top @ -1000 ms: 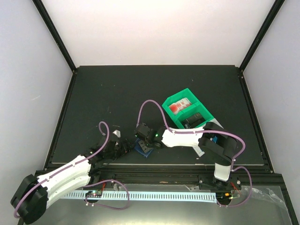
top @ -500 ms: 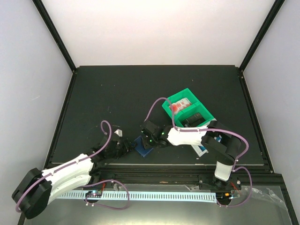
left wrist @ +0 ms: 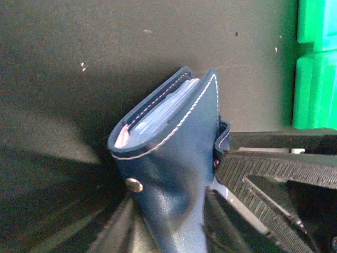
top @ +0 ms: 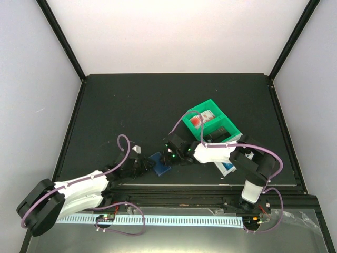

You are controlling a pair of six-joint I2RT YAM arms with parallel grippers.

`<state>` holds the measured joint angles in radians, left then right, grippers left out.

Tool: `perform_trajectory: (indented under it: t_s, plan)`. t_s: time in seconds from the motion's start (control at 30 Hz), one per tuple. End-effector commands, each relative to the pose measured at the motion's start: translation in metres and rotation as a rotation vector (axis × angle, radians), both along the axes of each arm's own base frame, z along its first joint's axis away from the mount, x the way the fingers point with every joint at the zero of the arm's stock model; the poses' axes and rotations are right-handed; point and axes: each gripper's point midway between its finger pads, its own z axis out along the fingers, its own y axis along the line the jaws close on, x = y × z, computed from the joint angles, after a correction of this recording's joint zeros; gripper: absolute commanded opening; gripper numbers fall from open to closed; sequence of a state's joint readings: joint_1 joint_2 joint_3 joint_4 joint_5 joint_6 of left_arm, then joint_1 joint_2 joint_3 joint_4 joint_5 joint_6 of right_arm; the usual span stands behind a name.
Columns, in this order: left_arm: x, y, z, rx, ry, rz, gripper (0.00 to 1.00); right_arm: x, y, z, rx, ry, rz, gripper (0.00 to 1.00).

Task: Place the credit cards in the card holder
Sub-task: Open the card holder at the center of the board.

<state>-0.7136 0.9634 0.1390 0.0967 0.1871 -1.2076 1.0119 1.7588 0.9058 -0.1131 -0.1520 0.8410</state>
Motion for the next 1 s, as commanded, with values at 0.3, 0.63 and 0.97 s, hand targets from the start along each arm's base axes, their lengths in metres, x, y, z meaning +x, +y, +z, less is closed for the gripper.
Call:
perform_trajectory:
  t_s: [0.3, 0.63, 0.97]
  plan:
    - [0.014, -0.002, 0.018, 0.034, -0.088, -0.001, 0.04, 0.019, -0.029, 0.001, -0.112, -0.11, -0.095, 0.34]
    - [0.013, -0.002, 0.021, 0.042, -0.105, -0.017, 0.03, 0.051, -0.085, 0.03, -0.36, -0.352, -0.194, 0.39]
    - [0.013, -0.004, 0.02, 0.049, -0.106, -0.035, 0.03, 0.01, 0.001, 0.056, 0.012, -0.255, 0.225, 0.65]
